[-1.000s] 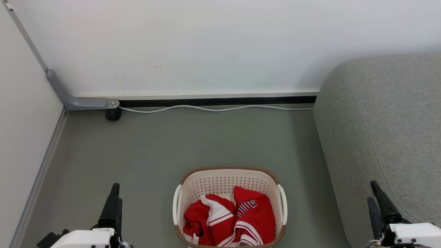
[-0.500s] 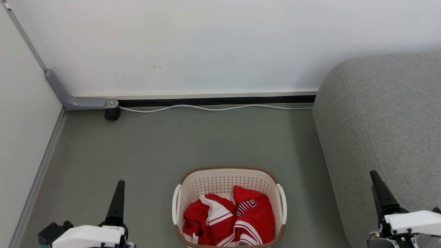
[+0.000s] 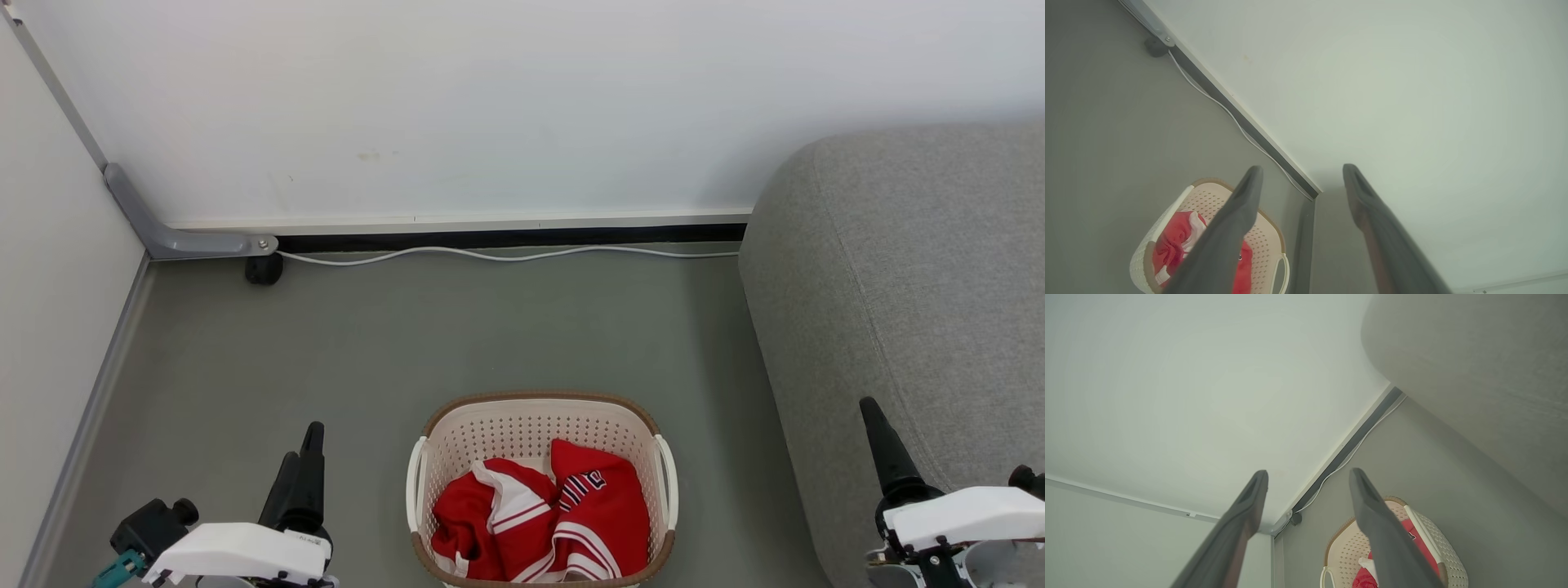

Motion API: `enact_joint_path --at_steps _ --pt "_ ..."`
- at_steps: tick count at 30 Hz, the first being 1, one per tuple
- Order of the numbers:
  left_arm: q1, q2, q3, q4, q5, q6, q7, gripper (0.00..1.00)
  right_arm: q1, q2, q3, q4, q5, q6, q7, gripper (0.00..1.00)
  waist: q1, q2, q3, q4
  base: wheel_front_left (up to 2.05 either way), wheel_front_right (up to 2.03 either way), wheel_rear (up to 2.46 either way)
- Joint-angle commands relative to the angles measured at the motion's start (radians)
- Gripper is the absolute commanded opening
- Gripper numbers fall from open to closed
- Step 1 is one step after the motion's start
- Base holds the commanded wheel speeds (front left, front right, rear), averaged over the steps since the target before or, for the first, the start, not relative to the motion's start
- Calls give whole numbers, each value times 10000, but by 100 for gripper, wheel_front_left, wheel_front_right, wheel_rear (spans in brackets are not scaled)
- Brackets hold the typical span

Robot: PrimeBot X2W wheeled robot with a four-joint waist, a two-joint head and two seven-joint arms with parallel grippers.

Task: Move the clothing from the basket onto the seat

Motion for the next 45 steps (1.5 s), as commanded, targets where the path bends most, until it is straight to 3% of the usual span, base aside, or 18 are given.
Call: enact_joint_path --at_steps 1,45 --pt "-615 111 23 -221 465 93 -130 100 -535 -270 152 -163 -386 35 -199 100 -1 0 1 -7 0 0 0" --pt "-1198 259 -1021 294 6083 1086 -1421 100 -1758 -1383 2199 563 -4611 66 -1490 100 -1 0 80 -71 0 0 0"
